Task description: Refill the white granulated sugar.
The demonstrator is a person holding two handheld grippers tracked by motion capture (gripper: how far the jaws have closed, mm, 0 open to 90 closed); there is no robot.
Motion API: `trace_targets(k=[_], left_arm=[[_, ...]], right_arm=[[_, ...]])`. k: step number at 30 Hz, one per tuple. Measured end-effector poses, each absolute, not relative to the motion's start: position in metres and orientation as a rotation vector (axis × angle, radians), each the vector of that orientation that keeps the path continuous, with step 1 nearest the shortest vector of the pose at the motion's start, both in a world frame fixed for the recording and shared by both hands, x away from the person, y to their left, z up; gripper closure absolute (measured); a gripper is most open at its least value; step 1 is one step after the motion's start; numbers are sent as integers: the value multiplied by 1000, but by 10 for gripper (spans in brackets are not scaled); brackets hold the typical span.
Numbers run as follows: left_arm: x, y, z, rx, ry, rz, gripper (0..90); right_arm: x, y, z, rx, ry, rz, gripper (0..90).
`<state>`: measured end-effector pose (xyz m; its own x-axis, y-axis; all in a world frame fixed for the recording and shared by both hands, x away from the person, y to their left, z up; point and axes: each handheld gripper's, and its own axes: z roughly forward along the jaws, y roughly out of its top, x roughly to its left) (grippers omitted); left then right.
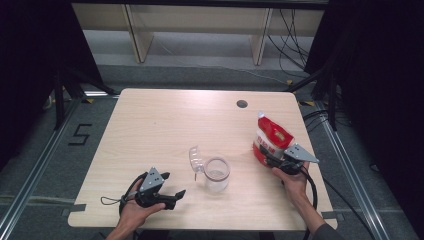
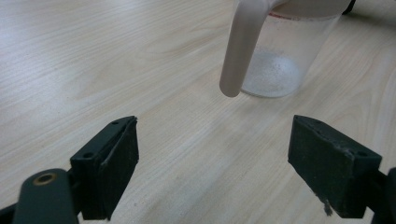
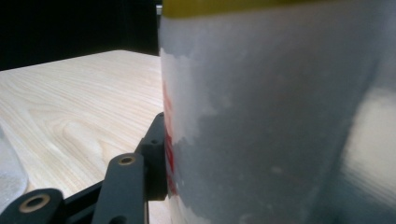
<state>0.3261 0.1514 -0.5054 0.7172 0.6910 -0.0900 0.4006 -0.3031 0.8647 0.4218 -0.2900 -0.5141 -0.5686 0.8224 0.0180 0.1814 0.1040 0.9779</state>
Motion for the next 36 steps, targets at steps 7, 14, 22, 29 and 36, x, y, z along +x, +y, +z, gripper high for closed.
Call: trace_targets(k=[7,14,22,29,36], left_arm=[[326,152,-505,1930,842,373,161],[326,153,-504,1940,833,381,161],[326,154,-504,1943,821,386,161],[326,154,-504,1941,825,385,161],[326,154,-505,1934,838,381,161]], right_arm=[[422,-292,-513,923,1854,1501,512],[416,-288,-512,936,1867,1525,518],[404,-286,-504,872,1882,1500,521],[395,-281,-494,750,1882,1453,523],[386,-276,-482,644,1871,1391,524]])
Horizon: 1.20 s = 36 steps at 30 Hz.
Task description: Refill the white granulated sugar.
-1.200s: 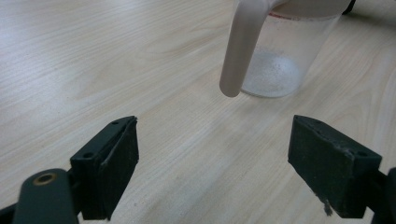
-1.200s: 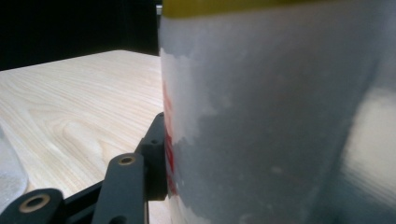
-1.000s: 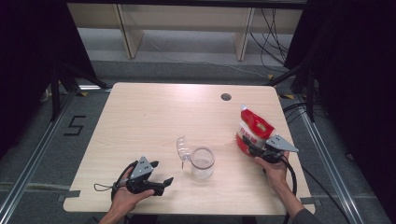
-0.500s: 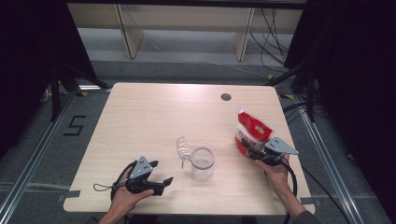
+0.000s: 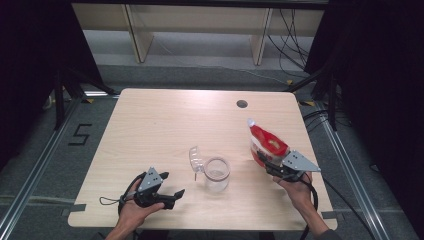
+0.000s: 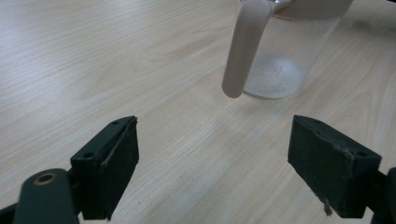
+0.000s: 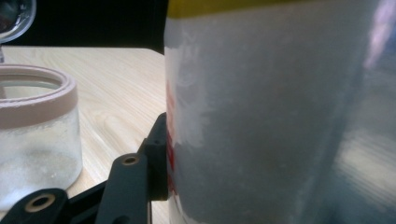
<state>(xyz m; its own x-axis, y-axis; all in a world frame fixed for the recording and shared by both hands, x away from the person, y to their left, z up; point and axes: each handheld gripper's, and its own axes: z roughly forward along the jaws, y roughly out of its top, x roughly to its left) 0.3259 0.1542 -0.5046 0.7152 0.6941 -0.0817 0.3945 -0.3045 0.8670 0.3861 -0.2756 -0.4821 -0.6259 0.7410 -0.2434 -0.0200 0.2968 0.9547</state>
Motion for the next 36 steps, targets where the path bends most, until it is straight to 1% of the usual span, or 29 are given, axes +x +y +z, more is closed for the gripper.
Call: trace_targets(k=[14,15,17,23,24,26,27,29,32,33,34,36], left_arm=[[325,154,-505,1939,849,379,161],[325,154,-504,1939,849,379,161],[326,155,-504,1945,838,389,161],[326,154,-505,1944,845,378,161],[326,154,-506,1939,852,374,161],[326,154,-505,1940,851,380,161],[326,155,-505,1938,850,379,161],[326,155,-505,1936,839,384,161],[327,155,-505,1947,832,381,161],[326,155,-505,1945,845,381,161],[326,154,-505,1940,848,375,161],[326,154,-505,1936,848,376,161]], right_arm=[[357,-262,-467,380,1915,1155,528],[358,-262,-465,305,1895,1111,528],[354,-260,-468,360,1920,1111,529],[349,-257,-468,364,1939,1094,530],[351,-258,-466,308,1928,1075,530],[348,-257,-466,334,1933,1070,531],[350,-258,-464,263,1917,1026,531],[349,-258,-463,227,1918,980,531],[344,-258,-466,304,1941,969,532],[348,-260,-462,192,1914,927,532],[342,-257,-467,306,1941,944,532],[347,-260,-462,185,1916,912,533]])
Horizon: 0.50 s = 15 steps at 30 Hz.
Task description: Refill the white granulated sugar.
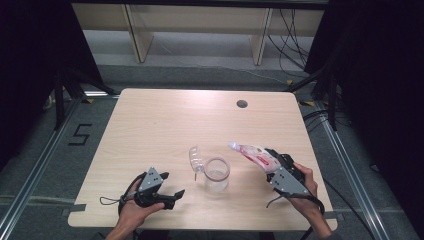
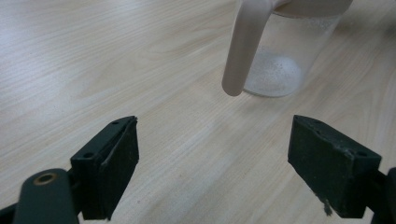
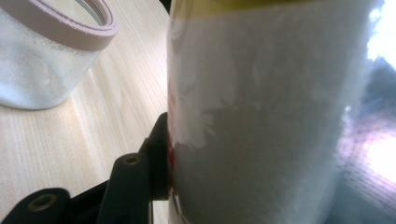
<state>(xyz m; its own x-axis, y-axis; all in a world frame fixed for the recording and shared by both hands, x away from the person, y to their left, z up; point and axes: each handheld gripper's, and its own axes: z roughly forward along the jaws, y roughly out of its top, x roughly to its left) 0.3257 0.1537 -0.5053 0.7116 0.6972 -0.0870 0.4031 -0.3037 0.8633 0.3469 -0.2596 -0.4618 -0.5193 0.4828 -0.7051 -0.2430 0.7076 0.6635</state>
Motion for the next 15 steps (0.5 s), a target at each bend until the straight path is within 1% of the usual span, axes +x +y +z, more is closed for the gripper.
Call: trace_targets(k=[7,8,12,14,15], left_arm=[[326,154,-505,1952,827,388,161],[326,154,-505,1950,826,387,161],[326,154,-504,1951,828,388,161],[326,154,-505,1950,828,389,161],[325,154,-505,1949,830,388,161]], right_arm=[[345,-255,-463,119,1921,847,534],[343,-254,-465,150,1923,850,534],[343,-252,-462,59,1911,806,535],[338,-250,-466,130,1934,806,536],[341,-250,-462,26,1908,770,536]])
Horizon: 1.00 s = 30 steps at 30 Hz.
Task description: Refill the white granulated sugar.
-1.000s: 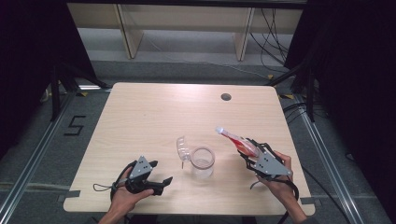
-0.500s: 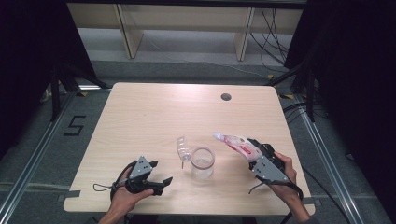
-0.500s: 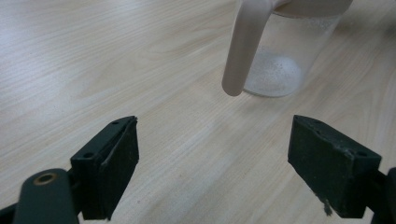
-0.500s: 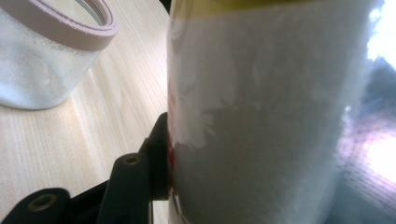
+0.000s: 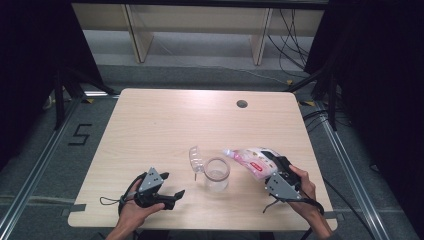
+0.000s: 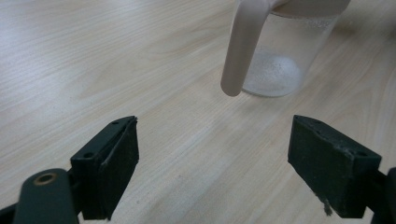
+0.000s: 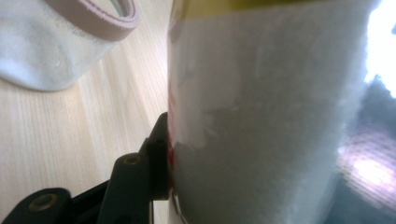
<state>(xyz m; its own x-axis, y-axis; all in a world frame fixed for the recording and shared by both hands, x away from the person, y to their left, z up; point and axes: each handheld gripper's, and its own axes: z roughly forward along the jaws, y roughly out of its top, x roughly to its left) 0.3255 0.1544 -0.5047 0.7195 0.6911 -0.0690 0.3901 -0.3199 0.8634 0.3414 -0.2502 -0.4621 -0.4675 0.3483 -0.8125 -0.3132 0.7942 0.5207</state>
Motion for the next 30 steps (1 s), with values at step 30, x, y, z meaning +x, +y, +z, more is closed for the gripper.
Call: trace_targets(k=[30], left_arm=[[326,154,-506,1947,844,376,161]], right_arm=[[332,-237,-467,-107,1877,550,544]])
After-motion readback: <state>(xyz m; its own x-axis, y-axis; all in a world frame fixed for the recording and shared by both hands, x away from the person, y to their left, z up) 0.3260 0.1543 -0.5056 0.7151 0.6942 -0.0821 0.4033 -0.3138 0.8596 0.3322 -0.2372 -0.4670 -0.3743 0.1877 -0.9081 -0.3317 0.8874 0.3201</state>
